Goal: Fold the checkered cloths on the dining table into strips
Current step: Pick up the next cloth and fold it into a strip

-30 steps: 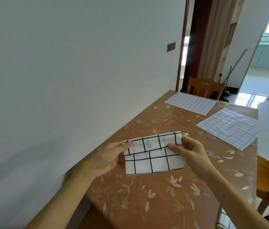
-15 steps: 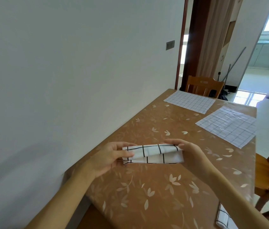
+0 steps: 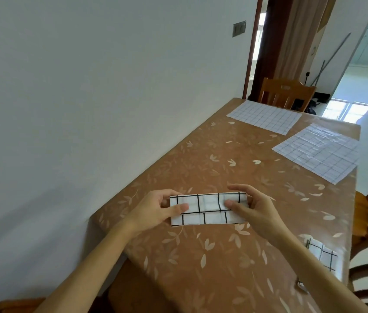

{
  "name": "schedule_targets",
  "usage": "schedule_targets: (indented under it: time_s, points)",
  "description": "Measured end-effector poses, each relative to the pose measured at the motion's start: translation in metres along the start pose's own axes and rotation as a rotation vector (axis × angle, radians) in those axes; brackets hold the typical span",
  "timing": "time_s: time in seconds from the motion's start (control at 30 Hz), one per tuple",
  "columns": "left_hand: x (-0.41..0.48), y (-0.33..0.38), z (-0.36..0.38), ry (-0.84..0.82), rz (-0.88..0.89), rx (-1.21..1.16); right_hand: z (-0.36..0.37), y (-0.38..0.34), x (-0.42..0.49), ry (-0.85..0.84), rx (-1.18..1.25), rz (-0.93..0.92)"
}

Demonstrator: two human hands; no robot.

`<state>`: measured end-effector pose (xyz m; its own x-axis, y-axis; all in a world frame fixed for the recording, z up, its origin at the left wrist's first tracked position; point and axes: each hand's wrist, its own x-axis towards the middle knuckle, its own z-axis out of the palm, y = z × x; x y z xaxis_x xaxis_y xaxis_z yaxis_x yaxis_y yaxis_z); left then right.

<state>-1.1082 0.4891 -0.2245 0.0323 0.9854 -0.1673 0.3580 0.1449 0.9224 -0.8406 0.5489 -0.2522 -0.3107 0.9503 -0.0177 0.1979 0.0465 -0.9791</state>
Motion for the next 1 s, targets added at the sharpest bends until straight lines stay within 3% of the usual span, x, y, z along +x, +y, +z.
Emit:
schedule_targets:
  time_s: [0.23, 0.57, 0.77, 0.9, 1.0]
  points:
    - [0.028, -0.062, -0.009, 0.014, -0.083, 0.048, 0.028, 0.045, 0.019, -0.003, 0.008, 0.111]
    - [0.059, -0.187, -0.008, -0.192, -0.321, 0.015, 0.075, 0.125, 0.070, -0.092, -0.335, 0.296]
    - [0.062, -0.235, -0.015, -0.060, -0.347, 0.055, 0.099, 0.161, 0.096, -0.197, -0.429, 0.421]
    - [0.064, -0.263, -0.030, -0.060, -0.389, 0.253, 0.121, 0.183, 0.087, -0.264, -0.381, 0.557]
    - [0.067, -0.275, -0.038, 0.046, -0.340, 0.418, 0.144, 0.194, 0.080, -0.319, -0.453, 0.614]
